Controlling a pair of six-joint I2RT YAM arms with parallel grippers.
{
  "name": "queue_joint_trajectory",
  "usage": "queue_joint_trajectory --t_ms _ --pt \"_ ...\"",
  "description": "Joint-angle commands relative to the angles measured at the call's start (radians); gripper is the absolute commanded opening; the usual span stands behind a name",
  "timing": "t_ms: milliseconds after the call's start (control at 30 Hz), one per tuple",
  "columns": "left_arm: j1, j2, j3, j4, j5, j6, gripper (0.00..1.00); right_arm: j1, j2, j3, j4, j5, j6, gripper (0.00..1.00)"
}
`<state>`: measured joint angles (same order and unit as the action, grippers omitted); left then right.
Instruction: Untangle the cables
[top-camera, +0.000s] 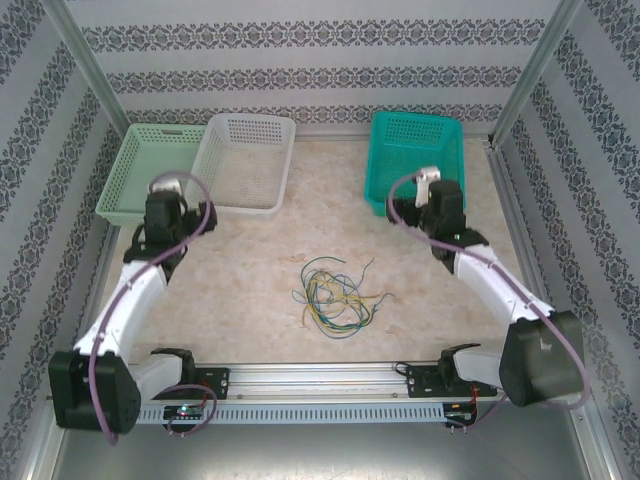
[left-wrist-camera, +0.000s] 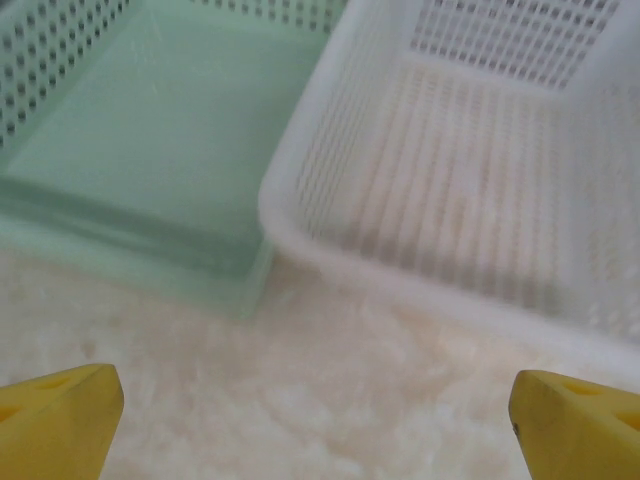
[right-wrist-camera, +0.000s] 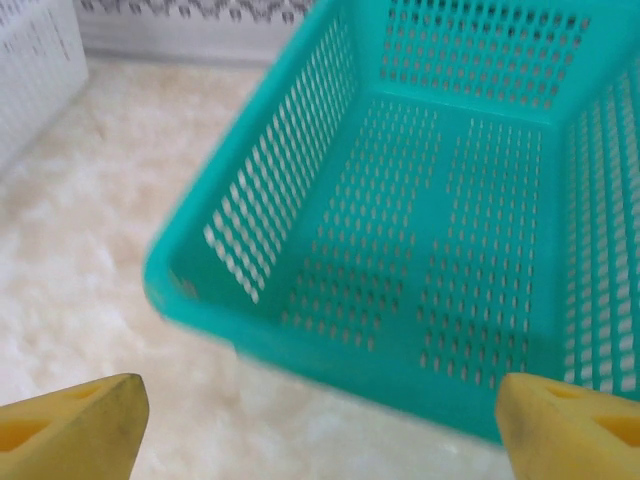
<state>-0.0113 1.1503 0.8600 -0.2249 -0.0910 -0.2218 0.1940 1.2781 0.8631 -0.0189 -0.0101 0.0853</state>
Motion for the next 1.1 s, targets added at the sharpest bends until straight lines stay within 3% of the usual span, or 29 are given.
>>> queue_joint_trajectory --t_ms 0,67,233,400,533,667,900,967,1067 --pt "0.007 0.155 0.207 -0.152 -0.014 0.022 0.99 0.002 0.104 0.171 -0.183 -0.053 0.144 0.85" --pt "0.028 0.267 0.318 -0.202 -0.01 0.027 1.0 0.007 0.177 0.25 -0.206 -0.071 0.176 0.83" --pt "0.075 0.444 0.478 -0.202 0.123 0.048 0.99 0.02 0.37 0.442 -0.314 -0.035 0.205 0.82" --pt "0.114 0.65 0.617 -0.266 0.21 0.065 0.86 0.026 0.513 0.555 -0.363 -0.052 0.244 0.8" --pt "0.128 0.719 0.637 -0.241 0.273 0.077 0.82 0.054 0.548 0.574 -0.357 -0.043 0.234 0.81" --pt "0.129 0.778 0.68 -0.254 0.25 0.094 0.81 0.065 0.598 0.62 -0.383 -0.037 0.225 0.81" --pt "0.115 0.833 0.732 -0.29 0.313 0.128 0.59 0.068 0.661 0.659 -0.407 -0.001 0.214 0.79" --pt "0.099 0.825 0.723 -0.289 0.316 0.13 0.55 0.067 0.668 0.659 -0.41 0.003 0.208 0.72" --pt "0.051 0.806 0.698 -0.272 0.311 0.133 0.51 0.069 0.673 0.656 -0.412 0.007 0.196 0.52"
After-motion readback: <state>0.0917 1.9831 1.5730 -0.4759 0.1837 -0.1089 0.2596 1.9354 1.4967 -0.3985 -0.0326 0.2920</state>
